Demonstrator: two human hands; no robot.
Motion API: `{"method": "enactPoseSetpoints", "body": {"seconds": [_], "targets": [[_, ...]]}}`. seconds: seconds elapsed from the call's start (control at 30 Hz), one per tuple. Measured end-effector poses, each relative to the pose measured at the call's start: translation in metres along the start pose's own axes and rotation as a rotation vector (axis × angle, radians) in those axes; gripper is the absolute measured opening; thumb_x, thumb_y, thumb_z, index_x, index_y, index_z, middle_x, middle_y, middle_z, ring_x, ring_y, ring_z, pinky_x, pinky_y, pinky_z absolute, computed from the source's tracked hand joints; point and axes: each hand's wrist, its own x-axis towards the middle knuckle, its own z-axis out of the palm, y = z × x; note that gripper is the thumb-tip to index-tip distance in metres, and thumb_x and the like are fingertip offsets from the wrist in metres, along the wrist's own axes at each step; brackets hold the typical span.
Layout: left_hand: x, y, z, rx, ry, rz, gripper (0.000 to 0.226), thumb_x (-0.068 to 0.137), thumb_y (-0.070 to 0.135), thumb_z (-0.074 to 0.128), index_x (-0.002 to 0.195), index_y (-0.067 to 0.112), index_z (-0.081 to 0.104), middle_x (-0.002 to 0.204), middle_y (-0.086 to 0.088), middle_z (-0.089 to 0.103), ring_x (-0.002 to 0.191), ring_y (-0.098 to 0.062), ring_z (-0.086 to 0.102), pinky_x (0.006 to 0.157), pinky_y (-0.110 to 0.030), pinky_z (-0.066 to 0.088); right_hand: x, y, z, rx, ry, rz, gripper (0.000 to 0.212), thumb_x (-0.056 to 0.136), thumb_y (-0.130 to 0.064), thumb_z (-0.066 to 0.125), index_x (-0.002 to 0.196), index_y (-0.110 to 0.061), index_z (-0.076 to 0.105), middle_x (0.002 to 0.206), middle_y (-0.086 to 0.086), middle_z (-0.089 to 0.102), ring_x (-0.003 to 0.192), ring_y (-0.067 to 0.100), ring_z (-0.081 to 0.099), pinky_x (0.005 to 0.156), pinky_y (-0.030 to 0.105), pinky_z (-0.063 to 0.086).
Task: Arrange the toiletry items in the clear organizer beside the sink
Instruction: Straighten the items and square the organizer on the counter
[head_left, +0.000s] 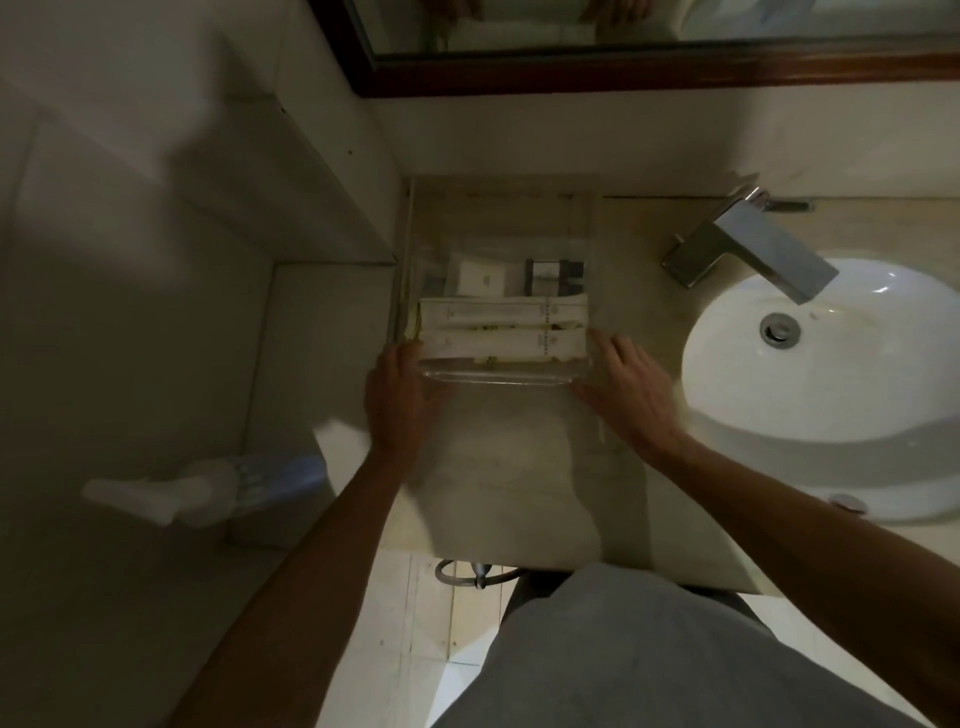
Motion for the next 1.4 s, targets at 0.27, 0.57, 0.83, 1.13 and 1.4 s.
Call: {"method": "enactPoseSetpoints", "body": {"seconds": [0.27, 0.57, 0.83, 1.13, 1.4], "targets": [[0.022, -0.017, -0.017, 0.199, -0.011, 0.061, 0.059, 0.076, 0.051, 0.073, 0.12, 0.014, 0.055, 0.108, -0.009, 0.058, 0.092, -0.025, 0.057, 0.072, -0.04, 0.051, 0.011, 0.007, -0.005, -0.127, -0.011, -0.028, 0.067, 0.088, -0.052, 0.063, 0.139, -0.013, 0.044, 0.112, 0.01, 0.056, 0.083, 0.018, 0.052, 0.06, 0.028, 0.042], [0.049, -0.021, -0.014, 0.245, 0.052, 0.493, 0.043, 0.079, 0.012, 0.074, 0.12, 0.016, 0.063, 0.103, -0.008, 0.064, 0.08, -0.025, 0.062, 0.058, -0.037, 0.055, 0.032, 0.011, -0.011, -0.208, 0.032, -0.202, 0.052, 0.091, -0.037, 0.063, 0.137, -0.016, 0.051, 0.114, 0.018, 0.057, 0.091, 0.031, 0.057, 0.069, 0.041, 0.05], [0.068, -0.025, -0.008, 0.228, -0.004, 0.454, 0.03, 0.094, 0.022, 0.056, 0.124, 0.02, 0.06, 0.102, -0.003, 0.066, 0.07, -0.023, 0.064, 0.056, -0.036, 0.055, 0.047, 0.016, -0.009, -0.257, 0.007, -0.179, 0.055, 0.087, -0.03, 0.07, 0.137, -0.018, 0.05, 0.115, 0.019, 0.055, 0.088, 0.032, 0.058, 0.067, 0.04, 0.051], [0.091, -0.014, -0.023, 0.285, 0.045, 0.438, 0.019, 0.081, 0.02, 0.063, 0.099, 0.018, 0.057, 0.093, -0.006, 0.063, 0.072, -0.027, 0.063, 0.048, -0.034, 0.048, 0.072, 0.013, -0.012, -0.089, 0.143, -0.057, 0.029, 0.09, -0.03, 0.066, 0.106, -0.008, 0.056, 0.108, 0.015, 0.06, 0.084, 0.028, 0.058, 0.063, 0.036, 0.049], [0.114, 0.002, -0.032, 0.268, -0.04, 0.375, 0.042, 0.081, 0.023, 0.066, 0.119, 0.017, 0.049, 0.114, -0.009, 0.057, 0.087, -0.034, 0.063, 0.058, -0.044, 0.054, 0.089, 0.007, -0.021, -0.008, 0.105, 0.008, 0.035, 0.086, -0.028, 0.068, 0.111, -0.012, 0.05, 0.119, 0.014, 0.053, 0.096, 0.029, 0.053, 0.069, 0.035, 0.045]]}}
